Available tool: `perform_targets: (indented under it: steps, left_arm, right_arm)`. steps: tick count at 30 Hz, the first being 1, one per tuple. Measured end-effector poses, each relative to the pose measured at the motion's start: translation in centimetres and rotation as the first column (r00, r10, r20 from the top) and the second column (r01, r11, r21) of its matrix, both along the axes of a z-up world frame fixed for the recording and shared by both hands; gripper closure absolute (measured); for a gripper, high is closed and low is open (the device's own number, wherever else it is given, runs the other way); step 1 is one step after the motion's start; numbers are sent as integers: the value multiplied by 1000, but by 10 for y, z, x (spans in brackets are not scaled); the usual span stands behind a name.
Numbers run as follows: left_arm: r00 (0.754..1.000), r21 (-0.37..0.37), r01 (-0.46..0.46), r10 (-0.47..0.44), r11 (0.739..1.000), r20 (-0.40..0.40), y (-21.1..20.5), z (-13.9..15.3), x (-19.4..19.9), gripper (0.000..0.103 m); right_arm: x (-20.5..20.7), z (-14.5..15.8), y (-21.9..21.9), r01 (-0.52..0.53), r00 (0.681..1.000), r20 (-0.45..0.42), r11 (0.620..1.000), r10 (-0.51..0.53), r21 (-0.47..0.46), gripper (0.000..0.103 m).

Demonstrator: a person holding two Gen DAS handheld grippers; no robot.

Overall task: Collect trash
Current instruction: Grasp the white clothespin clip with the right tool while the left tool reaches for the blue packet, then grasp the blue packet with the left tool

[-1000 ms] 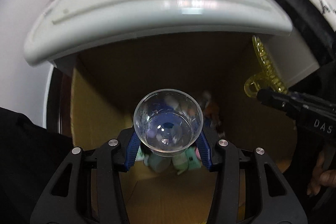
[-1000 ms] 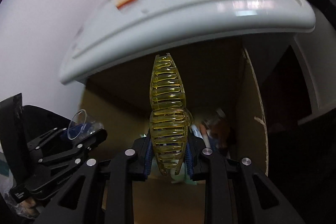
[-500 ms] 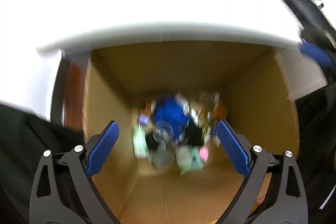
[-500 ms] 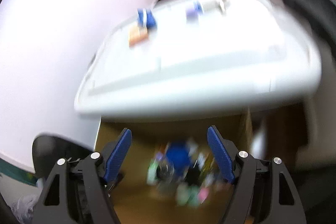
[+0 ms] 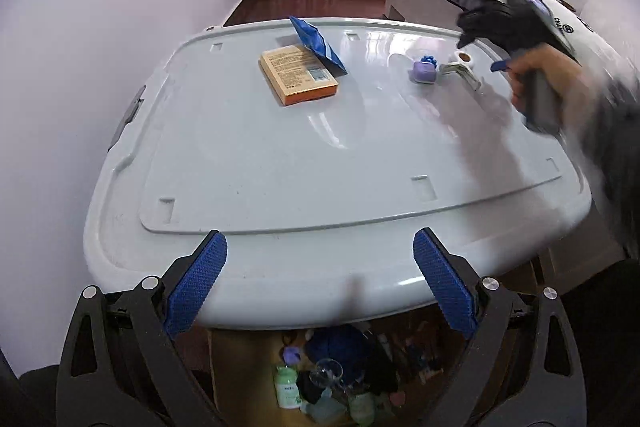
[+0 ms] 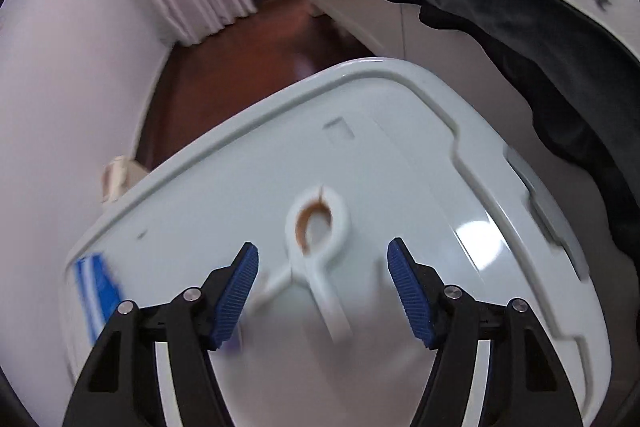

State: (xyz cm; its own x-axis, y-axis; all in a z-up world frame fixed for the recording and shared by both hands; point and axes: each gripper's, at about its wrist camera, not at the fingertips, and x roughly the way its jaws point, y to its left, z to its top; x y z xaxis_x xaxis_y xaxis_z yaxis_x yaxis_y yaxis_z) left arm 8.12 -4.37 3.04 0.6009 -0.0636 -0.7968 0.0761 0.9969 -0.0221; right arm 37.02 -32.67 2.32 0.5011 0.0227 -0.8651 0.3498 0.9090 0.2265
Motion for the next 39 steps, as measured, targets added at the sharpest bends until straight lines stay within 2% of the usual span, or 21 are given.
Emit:
perform_targets:
  steps: [1,3,4,5,8,10,12,15,17,20,23,24,26,28,29,32,34,36,39]
  left_arm:
    - [1000,7,3,-3,1000,0,0,-4,0,11]
    - [1000,3,11,-11,1000,-19,-1,-7,1,11]
    - [999,-13,15,-15,1000,-36,0,-10,2,11]
    - [999,-24,17,-18,1000,-42,2,-9,0,11]
    - [999,-43,12,-14,999,-46,5,-6,3,11]
    - [999,-44,5,-7,999,-40,5,0,9,11]
    - [1000,-44,4,-5,999,-14,5,12,26,11]
    - [999,-4,-3,4,1000,35,-2,30,69,11]
    - [999,25,-4,3,1000,52,-9,35,106,11]
    - [999,50,-22,20,999,35,-20,31,178,11]
    - [998,8,-61,61,998,0,-18,18,243,11]
    - [997,11,-76,76,997,-30,-18,7,265,11]
    - [989,18,-121,122,993,-79,-14,-11,291,11]
    - [985,-3,-137,136,991,-109,-11,-26,306,58]
    - [985,-1,-115,114,993,-128,-13,-33,311,79]
    - [996,43,-67,69,997,-60,-19,-27,303,88]
    - [998,59,-59,61,997,-32,-20,-14,295,89]
    - [999,37,-39,38,999,26,-19,13,280,89]
    - [992,45,-2,-4,999,123,-26,67,241,89]
  right_arm:
    - [11,-9,6,-6,998,-56,999,4,-39,38]
    - [17,-19,28,-61,994,-97,976,42,-208,42]
    - [15,-23,37,-89,993,-94,962,67,-258,53]
    - [10,-24,38,-104,994,-64,965,91,-240,63]
    - [1,-28,39,-111,994,-42,968,104,-226,63]
    - [-5,-29,34,-150,989,-28,974,148,-170,64]
    - [-20,-24,13,-154,988,24,988,153,16,64]
    - [-60,1,0,-190,977,121,971,173,146,63]
    - [-94,20,-4,-257,956,187,955,228,150,63]
    - [-129,25,-5,-308,931,247,940,268,144,63]
    - [-138,17,-2,-339,925,235,927,298,162,63]
    - [-134,14,-6,-353,925,228,912,305,210,63]
    - [-133,11,-7,-358,926,213,905,312,230,63]
    - [-132,9,-3,-372,922,206,899,329,230,63]
    - [-131,10,0,-379,919,208,895,335,234,63]
    - [-126,16,12,-406,908,220,882,357,242,63]
    - [-123,20,18,-421,899,233,878,371,227,63]
    - [-125,30,19,-427,891,253,886,377,182,63]
    - [-130,40,19,-421,885,289,893,365,162,63]
